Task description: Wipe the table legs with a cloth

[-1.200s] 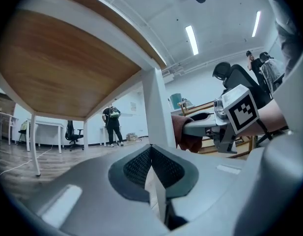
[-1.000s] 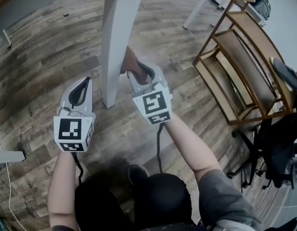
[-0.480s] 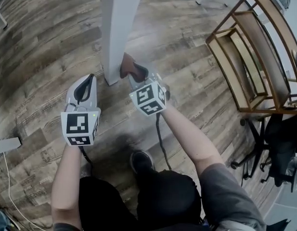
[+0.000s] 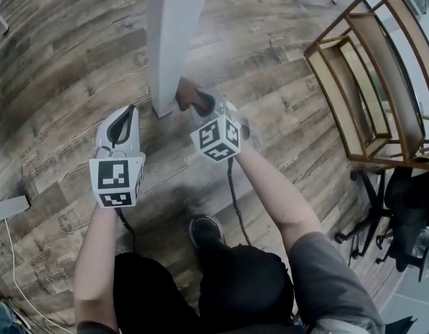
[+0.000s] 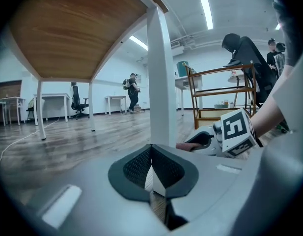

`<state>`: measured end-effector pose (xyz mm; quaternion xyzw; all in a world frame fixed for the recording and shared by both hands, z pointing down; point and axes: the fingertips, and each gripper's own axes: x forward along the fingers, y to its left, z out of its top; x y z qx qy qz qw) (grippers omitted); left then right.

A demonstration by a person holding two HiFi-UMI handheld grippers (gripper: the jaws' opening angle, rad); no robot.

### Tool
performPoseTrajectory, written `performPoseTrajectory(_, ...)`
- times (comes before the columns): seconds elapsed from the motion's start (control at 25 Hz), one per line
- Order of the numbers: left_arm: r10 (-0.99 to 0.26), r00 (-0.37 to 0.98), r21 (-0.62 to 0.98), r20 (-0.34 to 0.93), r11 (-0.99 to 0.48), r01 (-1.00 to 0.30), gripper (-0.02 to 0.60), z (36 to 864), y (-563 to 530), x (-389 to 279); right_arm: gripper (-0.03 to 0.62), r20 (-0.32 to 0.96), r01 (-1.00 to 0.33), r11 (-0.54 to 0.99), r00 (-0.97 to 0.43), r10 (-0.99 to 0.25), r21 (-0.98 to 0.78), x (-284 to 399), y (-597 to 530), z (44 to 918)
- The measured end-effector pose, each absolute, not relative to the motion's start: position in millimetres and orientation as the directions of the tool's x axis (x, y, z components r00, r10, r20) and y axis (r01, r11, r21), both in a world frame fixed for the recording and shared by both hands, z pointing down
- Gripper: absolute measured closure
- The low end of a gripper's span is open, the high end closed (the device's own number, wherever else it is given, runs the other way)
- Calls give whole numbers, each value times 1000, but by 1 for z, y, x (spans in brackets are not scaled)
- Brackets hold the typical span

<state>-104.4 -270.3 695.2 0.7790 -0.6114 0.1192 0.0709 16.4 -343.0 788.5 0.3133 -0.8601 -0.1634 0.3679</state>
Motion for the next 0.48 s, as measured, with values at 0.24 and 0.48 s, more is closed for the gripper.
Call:
performPoseTrajectory(0.24,-957,230,-66,175,-245,-967,561,634,-289,-120,507,270,-275,583,-684,-678,765,6,-360,671)
performPoseTrajectory(0.48,-981,193,-120,37,-196,-973,561,541,-306,-142,507,23,-307,382,-753,-657,872,-9,-392,499)
